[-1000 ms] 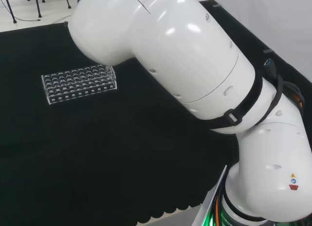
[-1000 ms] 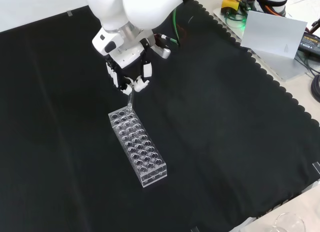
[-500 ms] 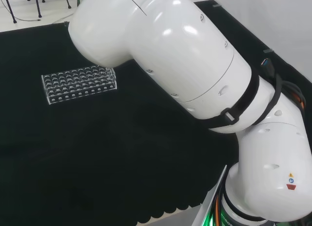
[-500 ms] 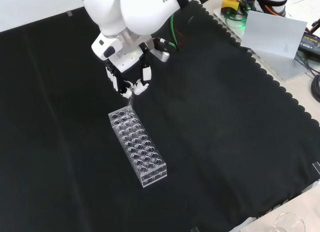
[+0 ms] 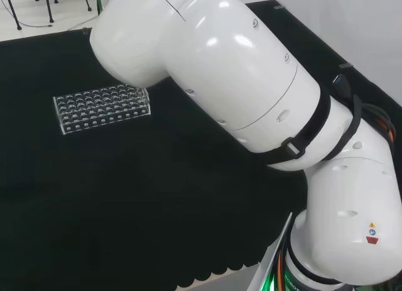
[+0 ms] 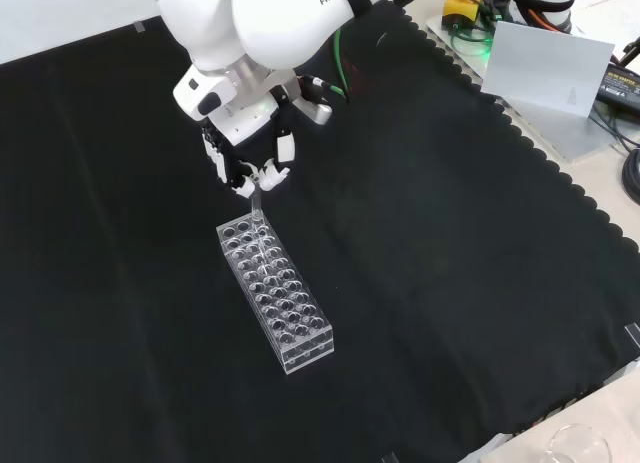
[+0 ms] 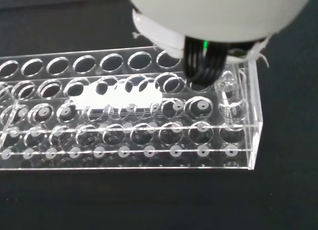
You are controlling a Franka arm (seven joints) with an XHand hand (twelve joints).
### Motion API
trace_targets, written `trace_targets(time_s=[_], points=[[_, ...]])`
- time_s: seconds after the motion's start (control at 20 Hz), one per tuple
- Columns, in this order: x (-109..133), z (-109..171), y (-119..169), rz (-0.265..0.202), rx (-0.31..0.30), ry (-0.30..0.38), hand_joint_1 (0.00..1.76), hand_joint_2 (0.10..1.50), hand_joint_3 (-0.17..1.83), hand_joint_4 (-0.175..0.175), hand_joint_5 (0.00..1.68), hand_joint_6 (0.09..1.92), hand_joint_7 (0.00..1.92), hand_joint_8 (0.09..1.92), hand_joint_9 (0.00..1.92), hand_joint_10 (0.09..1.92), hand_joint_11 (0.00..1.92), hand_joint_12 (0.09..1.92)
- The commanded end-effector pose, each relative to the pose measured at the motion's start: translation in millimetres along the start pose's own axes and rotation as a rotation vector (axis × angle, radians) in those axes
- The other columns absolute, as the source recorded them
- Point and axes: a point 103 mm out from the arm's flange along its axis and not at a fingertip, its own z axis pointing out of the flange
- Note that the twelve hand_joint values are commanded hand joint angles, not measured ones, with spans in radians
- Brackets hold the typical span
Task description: Put the test tube back in the rack.
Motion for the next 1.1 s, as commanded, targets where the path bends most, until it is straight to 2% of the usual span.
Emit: trace_targets(time_s=[0.05,0.3,0.65,1.1], points=[[-4,1,1,0.022,0.003,0.002,1.44,0.48,0.9,-0.175,1.31,0.67,1.42,0.66,1.29,0.71,1.22,1.04],[-8,4,4,0.038,0.005,-0.019,1.44,0.48,0.9,-0.175,1.31,0.67,1.42,0.66,1.29,0.71,1.22,1.04],[-7,11,10,0.037,0.016,-0.055,1.44,0.48,0.9,-0.175,1.31,0.67,1.42,0.66,1.29,0.71,1.22,1.04],[-9,29,11,0.041,0.046,-0.06,1.44,0.48,0.9,-0.175,1.31,0.67,1.42,0.66,1.29,0.71,1.23,1.04]])
